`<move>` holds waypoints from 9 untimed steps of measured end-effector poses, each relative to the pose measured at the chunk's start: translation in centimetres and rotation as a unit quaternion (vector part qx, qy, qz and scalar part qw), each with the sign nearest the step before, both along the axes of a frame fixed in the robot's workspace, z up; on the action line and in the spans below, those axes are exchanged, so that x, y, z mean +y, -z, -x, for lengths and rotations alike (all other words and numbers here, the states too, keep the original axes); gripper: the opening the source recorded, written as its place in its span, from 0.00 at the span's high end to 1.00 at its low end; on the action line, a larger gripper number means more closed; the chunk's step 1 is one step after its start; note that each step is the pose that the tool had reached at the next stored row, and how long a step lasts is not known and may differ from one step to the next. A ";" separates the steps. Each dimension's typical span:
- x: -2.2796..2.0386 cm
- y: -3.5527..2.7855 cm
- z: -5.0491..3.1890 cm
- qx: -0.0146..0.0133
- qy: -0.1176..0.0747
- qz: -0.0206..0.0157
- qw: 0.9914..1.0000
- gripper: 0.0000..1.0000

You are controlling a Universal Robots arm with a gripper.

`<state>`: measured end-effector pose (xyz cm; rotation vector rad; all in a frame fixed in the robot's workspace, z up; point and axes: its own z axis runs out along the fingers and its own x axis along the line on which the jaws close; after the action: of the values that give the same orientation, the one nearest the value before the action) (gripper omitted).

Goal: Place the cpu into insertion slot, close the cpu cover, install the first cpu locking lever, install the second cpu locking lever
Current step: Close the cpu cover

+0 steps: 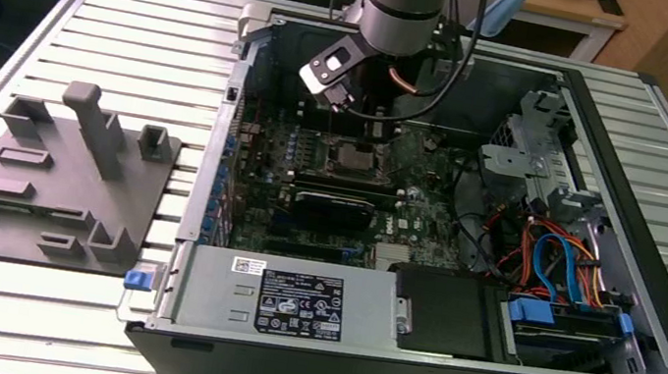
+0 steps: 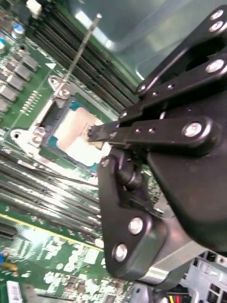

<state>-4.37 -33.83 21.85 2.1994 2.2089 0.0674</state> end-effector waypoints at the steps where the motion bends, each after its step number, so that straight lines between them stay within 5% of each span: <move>1: 0.00 -0.01 0.00 0.000 0.000 0.000 1.000 0.90; 5: 0.00 -0.05 0.00 0.000 0.000 0.000 1.000 0.90; 6: 0.00 -0.05 -0.03 0.003 0.000 0.000 1.000 0.90; 9: 0.00 -0.05 -0.20 0.022 0.000 0.000 1.000 0.90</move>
<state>-4.17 -33.84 21.90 2.2227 2.2316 0.0184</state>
